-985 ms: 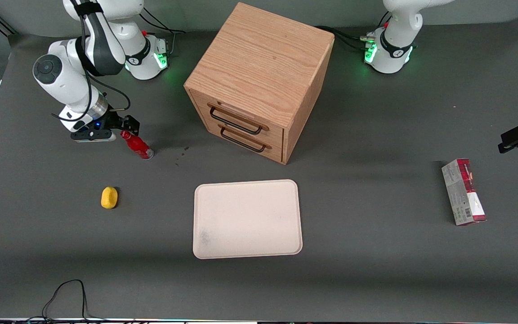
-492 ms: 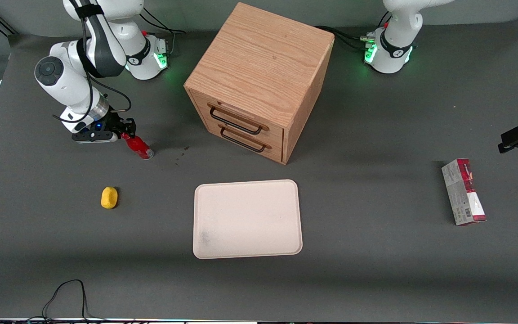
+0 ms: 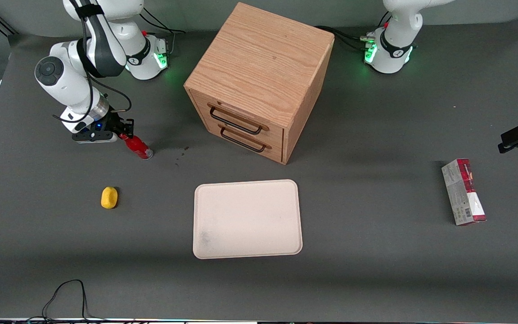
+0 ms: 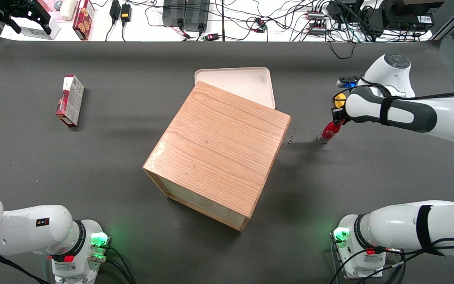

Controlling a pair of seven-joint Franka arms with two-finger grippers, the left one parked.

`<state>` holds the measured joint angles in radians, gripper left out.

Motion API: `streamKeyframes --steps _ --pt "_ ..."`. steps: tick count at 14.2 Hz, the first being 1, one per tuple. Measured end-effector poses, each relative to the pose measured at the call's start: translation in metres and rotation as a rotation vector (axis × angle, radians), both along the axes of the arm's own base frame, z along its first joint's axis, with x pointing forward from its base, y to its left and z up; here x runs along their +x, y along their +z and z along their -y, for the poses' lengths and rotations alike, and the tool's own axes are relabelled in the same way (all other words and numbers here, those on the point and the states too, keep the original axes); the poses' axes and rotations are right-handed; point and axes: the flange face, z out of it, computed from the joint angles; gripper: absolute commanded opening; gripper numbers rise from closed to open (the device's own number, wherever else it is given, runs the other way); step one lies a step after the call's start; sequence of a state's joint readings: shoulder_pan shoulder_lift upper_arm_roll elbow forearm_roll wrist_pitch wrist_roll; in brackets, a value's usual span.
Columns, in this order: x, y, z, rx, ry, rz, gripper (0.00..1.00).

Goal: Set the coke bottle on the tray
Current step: 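Lower the right gripper and close it around the bottle's body, then lift the bottle and carry it over the white tray's corner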

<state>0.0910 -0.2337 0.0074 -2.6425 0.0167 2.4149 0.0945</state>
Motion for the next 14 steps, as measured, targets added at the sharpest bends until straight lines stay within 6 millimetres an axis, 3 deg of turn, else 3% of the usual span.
streamKeyframes --steps 2,4,7,10,14 --pt "0.004 0.008 -0.001 -0.001 0.000 -0.013 0.00" --pt "0.020 0.037 -0.002 -0.002 0.002 -0.034 0.00" --pt "0.048 0.118 -0.005 -0.001 0.003 -0.056 0.00" --pt "0.063 0.206 -0.003 0.000 -0.001 -0.074 0.00" --pt "0.085 0.286 -0.001 -0.001 -0.006 -0.099 0.00"
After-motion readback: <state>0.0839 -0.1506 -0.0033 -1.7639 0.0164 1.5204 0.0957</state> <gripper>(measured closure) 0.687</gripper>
